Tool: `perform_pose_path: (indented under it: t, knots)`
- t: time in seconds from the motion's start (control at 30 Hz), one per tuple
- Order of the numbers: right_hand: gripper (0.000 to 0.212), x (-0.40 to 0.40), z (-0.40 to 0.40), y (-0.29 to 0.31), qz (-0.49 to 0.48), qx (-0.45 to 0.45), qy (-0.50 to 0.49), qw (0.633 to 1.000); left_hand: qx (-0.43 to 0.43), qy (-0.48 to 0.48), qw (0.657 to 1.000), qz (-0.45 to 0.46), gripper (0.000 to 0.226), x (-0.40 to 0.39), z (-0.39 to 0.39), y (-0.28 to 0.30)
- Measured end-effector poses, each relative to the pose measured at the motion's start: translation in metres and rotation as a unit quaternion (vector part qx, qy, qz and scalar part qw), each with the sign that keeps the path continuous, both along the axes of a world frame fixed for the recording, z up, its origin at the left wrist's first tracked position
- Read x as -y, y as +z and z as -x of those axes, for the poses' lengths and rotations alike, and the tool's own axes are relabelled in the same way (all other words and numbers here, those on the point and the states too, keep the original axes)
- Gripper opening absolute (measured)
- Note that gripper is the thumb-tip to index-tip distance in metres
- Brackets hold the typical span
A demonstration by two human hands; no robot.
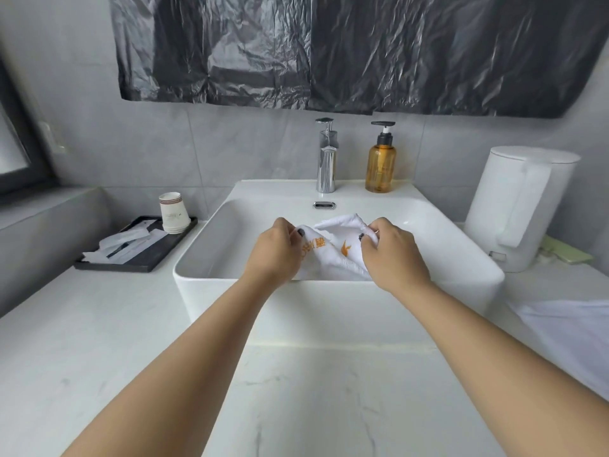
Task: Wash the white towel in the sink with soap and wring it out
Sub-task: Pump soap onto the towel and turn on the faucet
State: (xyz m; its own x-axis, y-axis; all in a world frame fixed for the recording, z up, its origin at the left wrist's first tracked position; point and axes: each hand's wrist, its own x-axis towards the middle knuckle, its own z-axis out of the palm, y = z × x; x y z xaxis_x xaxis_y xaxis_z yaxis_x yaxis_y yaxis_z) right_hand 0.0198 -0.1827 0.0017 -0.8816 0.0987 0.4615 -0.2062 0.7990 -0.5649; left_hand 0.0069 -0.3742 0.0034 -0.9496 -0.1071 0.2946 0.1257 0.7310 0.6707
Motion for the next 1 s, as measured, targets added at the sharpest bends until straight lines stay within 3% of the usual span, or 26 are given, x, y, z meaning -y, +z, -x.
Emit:
perform_pose_path:
  t: [0.3, 0.47, 0.7, 0.83, 1.0]
  knots:
    - [0.020, 0.003, 0.000, -0.002, -0.046, -0.011, -0.042, 0.998, -0.031, 0.007, 0.999, 0.030, 0.025, -0.002, -0.001, -0.001]
    - [0.024, 0.004, 0.000, -0.001, -0.051, -0.007, -0.057, 0.997, -0.016, 0.011, 1.000, 0.000, 0.024, -0.001, 0.001, -0.002]
    - [0.020, -0.001, 0.003, 0.004, 0.040, 0.009, -0.091, 0.995, -0.003, 0.024, 0.998, -0.057, 0.021, -0.001, 0.002, 0.003]
    - [0.019, -0.004, 0.005, 0.003, 0.090, 0.020, -0.110, 0.990, 0.073, -0.044, 0.993, -0.077, 0.051, -0.002, -0.004, 0.005]
    - [0.023, -0.004, 0.011, 0.004, 0.103, 0.009, -0.118, 0.988, 0.223, -0.097, 0.969, 0.049, 0.054, 0.002, -0.003, 0.009]
